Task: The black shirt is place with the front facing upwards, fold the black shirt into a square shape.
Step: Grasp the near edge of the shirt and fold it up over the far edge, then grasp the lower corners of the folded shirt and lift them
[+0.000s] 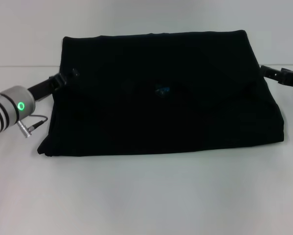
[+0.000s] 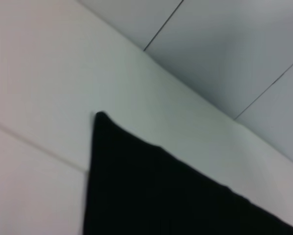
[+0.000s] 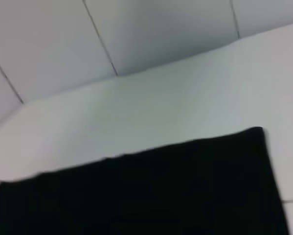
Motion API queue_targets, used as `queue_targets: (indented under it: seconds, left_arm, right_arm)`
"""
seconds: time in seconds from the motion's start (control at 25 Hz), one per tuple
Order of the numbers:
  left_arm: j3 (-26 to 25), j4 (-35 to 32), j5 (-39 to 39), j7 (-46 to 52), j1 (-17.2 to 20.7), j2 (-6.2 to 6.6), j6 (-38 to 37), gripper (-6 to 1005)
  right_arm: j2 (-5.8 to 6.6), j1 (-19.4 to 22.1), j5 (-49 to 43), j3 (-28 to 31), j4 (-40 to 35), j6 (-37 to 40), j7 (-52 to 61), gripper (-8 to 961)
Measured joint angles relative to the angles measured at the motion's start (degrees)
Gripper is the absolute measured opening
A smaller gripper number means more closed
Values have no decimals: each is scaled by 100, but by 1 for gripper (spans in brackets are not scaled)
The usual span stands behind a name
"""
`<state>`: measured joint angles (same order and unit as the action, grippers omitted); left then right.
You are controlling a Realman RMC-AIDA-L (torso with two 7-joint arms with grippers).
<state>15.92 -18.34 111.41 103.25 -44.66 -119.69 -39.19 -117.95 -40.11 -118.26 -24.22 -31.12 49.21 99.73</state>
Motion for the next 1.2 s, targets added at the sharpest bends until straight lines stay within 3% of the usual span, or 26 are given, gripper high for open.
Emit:
queue_targets:
  seconds: [0.12, 0.32, 0.44, 0.56, 0.72, 0.8, 0.88, 1.0, 1.2]
  left_arm:
    - [0, 103, 4, -27, 57, 60, 57, 579]
    - [-21, 46, -5, -33, 121, 35, 134, 656]
    - [-6, 37, -2, 22, 152, 59, -131, 702]
    - [4, -41, 38, 315, 359, 215, -1139, 702]
    - [361, -82, 114, 907, 785, 601, -2316, 702]
    - [707, -161, 141, 1324, 1050, 815, -2846, 703]
    - [823, -331, 224, 1571, 1261, 903, -3162, 703]
    - [860, -774, 595, 1793, 1518, 903, -3538, 703]
    - [897, -900, 1064, 1859, 1550, 865, -3572, 703]
  right_arm:
    - [64, 212, 445, 4, -3, 562, -161, 674]
    - [108, 532, 1044, 14, -6, 1411, -529, 805]
    - [142, 630, 1047, -36, -10, 1749, -728, 813]
    - [196, 733, 860, -175, -17, 2505, -1316, 817]
    - [224, 861, 525, -335, -19, 3743, -2246, 811]
    - [198, 923, 373, -409, -19, 4132, -2544, 809]
    - [141, 952, 220, -484, -10, 4300, -2757, 808]
    - [14, 966, -19, -603, 27, 4317, -3059, 806]
    - [-156, 942, -280, -770, 167, 4081, -3369, 806]
